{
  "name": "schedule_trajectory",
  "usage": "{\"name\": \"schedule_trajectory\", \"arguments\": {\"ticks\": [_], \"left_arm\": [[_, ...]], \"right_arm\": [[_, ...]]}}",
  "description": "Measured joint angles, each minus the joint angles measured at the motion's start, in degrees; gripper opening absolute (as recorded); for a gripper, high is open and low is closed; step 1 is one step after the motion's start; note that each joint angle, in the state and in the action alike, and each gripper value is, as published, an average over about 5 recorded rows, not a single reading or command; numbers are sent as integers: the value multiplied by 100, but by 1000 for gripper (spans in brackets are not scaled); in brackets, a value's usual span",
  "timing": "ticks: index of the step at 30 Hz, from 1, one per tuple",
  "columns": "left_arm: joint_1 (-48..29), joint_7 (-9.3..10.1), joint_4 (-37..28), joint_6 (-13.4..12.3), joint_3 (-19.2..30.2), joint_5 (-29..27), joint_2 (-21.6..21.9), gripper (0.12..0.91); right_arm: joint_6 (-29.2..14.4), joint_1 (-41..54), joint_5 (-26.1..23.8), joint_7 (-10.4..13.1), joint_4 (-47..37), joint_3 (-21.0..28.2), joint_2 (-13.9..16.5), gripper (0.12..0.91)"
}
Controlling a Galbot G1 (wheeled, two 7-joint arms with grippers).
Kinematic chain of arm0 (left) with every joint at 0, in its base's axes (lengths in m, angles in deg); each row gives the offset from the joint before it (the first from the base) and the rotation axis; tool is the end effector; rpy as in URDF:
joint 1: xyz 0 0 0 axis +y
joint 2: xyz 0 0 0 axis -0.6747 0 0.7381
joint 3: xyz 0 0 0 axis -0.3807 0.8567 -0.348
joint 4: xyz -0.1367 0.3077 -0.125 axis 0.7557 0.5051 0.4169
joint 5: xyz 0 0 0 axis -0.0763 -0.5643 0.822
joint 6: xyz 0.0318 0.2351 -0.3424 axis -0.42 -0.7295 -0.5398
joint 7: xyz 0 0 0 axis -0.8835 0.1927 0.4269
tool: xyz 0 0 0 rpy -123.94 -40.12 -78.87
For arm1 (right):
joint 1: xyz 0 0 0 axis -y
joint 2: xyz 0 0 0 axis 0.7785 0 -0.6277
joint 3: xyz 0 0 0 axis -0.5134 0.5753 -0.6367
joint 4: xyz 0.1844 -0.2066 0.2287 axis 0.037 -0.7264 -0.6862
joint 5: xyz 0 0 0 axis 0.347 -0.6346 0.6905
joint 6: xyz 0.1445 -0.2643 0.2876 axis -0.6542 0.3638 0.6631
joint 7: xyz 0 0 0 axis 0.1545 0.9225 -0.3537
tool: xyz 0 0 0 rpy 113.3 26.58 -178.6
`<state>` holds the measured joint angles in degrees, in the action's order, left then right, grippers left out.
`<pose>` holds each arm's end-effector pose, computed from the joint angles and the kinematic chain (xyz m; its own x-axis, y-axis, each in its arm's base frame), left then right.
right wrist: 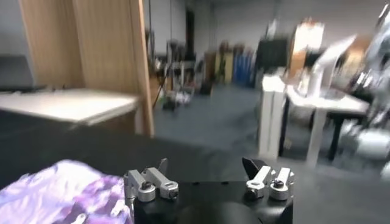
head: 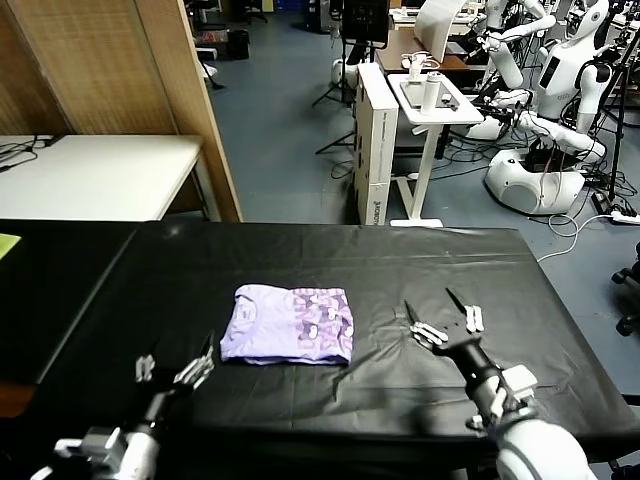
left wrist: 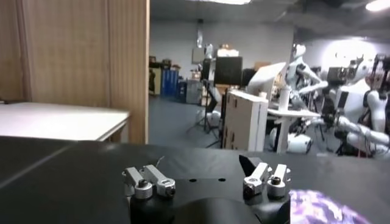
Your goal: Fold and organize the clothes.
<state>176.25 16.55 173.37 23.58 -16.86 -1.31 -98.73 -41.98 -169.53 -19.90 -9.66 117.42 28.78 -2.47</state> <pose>0.1784 0.0586 -0.2653 -0.9855 0.0407 0.1646 0.0354 0.9988 -0.0349 0.2453 -0.0485 -0.2360 -0.9719 -0.2244 0.0711 -0.2311 0.9672 -0.1057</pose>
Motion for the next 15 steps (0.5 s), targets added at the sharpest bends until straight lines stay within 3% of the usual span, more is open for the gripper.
{"name": "schedule_trajectory", "arguments": {"ticks": [6,15], "left_arm": [[450,99,86,-1,-115,179,114,907],[772,58,85,-68,-81,97,-42,907]], "right_arm": [[-369,-772,-621,407,358,-240,-262,907],[-819,-1630,-838,570,560,-603,-646,907]]}}
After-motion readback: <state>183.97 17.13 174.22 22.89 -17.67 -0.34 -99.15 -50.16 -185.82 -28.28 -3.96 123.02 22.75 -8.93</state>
